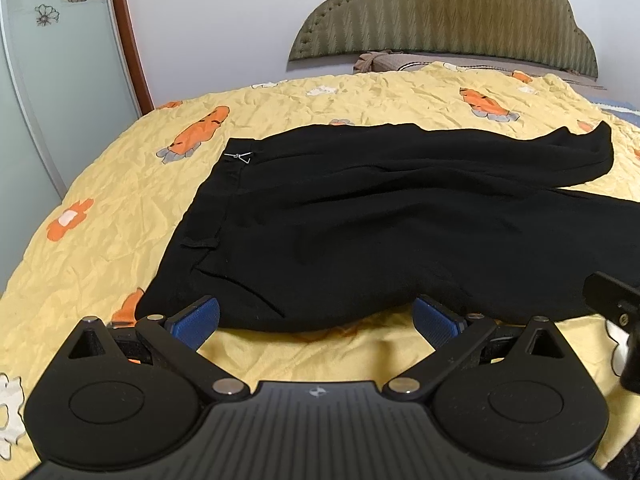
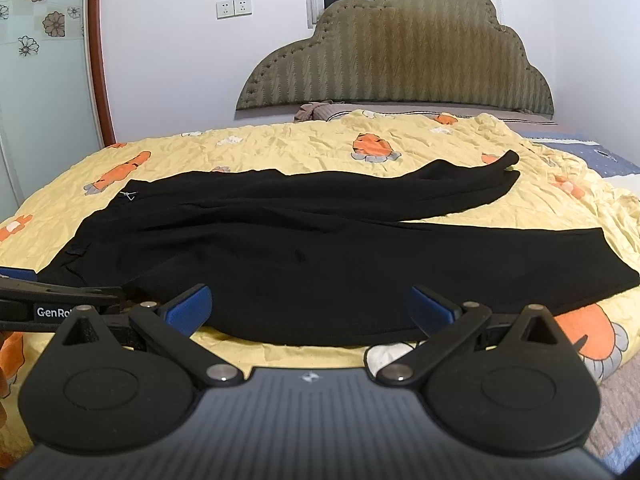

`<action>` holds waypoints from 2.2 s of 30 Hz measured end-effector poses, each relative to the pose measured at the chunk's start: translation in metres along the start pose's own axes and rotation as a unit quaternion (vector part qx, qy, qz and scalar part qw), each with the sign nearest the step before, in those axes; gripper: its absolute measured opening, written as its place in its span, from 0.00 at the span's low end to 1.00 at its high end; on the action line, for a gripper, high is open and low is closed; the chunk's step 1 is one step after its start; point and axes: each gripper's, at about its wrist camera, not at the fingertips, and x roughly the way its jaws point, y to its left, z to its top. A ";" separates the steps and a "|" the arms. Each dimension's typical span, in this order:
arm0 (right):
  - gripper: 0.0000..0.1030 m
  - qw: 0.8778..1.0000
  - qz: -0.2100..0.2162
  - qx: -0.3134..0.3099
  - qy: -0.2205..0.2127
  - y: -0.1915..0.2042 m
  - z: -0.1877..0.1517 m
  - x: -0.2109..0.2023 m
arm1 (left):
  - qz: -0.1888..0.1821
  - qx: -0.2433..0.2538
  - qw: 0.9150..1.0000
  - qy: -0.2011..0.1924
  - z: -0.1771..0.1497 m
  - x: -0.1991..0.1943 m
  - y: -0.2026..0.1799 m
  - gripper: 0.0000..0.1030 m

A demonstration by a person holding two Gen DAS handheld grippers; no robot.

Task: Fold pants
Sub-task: 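Move both grippers toward the waistband of the black trousers, then grasp the waistband corners with the left gripper while the right gripper grasps the other corner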

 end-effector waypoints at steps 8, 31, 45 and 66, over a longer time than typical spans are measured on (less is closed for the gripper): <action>1.00 1.000 0.006 0.003 0.001 -0.005 0.015 0.019 | 0.018 0.006 1.000 0.001 0.027 0.021 0.013 1.00; 1.00 0.986 0.116 -0.108 -0.045 -0.003 0.120 0.136 | -0.037 -0.017 0.998 0.045 0.148 0.145 0.129 1.00; 0.90 0.932 0.274 -0.219 0.089 0.004 0.191 0.312 | -0.140 -0.019 0.986 0.084 0.196 0.242 0.149 1.00; 0.71 0.881 0.330 -0.256 0.222 0.018 0.186 0.407 | -0.182 -0.048 0.974 0.127 0.200 0.302 0.160 0.58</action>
